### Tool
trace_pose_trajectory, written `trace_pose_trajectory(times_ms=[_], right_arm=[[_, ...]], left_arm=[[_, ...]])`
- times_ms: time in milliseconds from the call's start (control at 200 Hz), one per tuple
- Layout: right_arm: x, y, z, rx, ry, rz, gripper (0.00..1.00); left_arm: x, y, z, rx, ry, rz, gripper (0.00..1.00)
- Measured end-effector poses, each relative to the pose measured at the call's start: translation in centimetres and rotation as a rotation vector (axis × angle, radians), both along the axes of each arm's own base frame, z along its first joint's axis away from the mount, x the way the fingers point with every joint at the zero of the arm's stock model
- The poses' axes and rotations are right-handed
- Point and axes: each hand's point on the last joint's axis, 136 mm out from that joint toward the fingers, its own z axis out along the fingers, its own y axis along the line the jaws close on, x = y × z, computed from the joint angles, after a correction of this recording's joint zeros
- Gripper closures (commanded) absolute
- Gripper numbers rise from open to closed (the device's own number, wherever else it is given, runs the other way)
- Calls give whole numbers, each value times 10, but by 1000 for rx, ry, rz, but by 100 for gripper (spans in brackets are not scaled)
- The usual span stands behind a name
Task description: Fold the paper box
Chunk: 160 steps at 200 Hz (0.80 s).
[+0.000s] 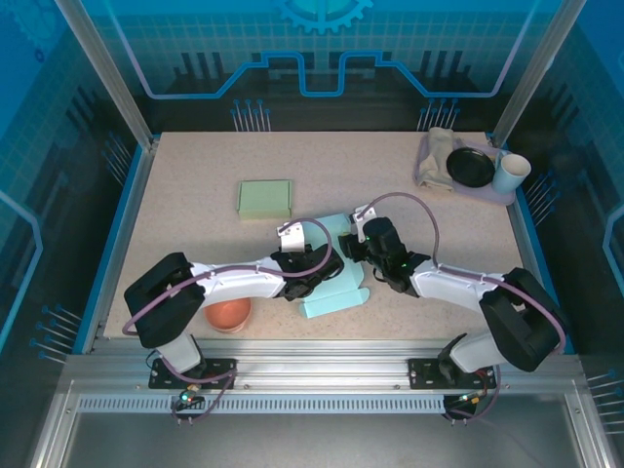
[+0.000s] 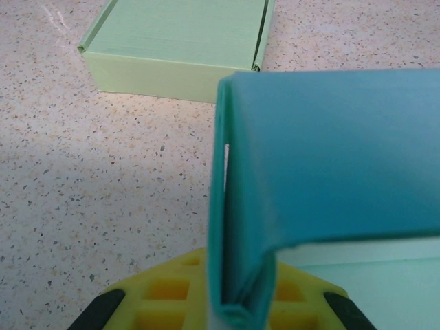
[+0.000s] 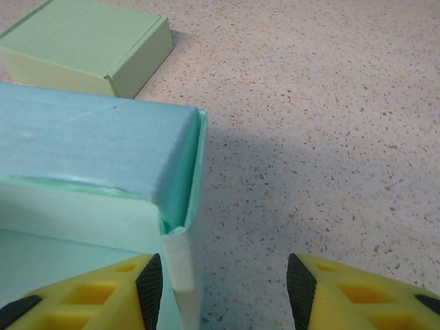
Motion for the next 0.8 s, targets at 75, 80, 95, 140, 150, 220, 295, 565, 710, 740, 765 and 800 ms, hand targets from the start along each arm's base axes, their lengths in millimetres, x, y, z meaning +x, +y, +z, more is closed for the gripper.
trace_pose_trajectory(times_ms=[75,80,95,140,150,220,295,565,710,740,765,800], right_arm=[[3,2,-3,-7,-8,2,58],[3,2,-3,-9,-8,3,59],[4,2,-4,-7,-8,0,60],[6,1,-5,-13,-14,-6,64],[6,1,-5,-14,-16,-6,65],[9,0,-5,-14,-28,-24,74],[11,-1,-4,-12,-36,-52,86],[13,-19,-3,-23,-37,-197,54],[-11,-24,10,34,6,-167,40],[-16,-28,19,47,4,-171,39],[-19,-32,27,63,-1,-180,38],[-26,-39,42,85,-12,-192,36]], left_arm=[[0,0,0,1,0,-1,88],[0,0,0,0,1,-1,88],[0,0,0,0,1,-2,88],[0,-1,-1,-1,3,-3,88],[0,-1,-1,-1,4,-4,88],[1,-3,-2,-6,4,-7,88],[3,-7,-2,-20,0,-13,88],[14,-16,-4,-25,-4,-9,87],[25,-2,-10,26,26,3,87],[29,4,-10,41,33,9,87],[32,9,-10,58,41,10,87],[39,17,-9,76,51,15,88]])
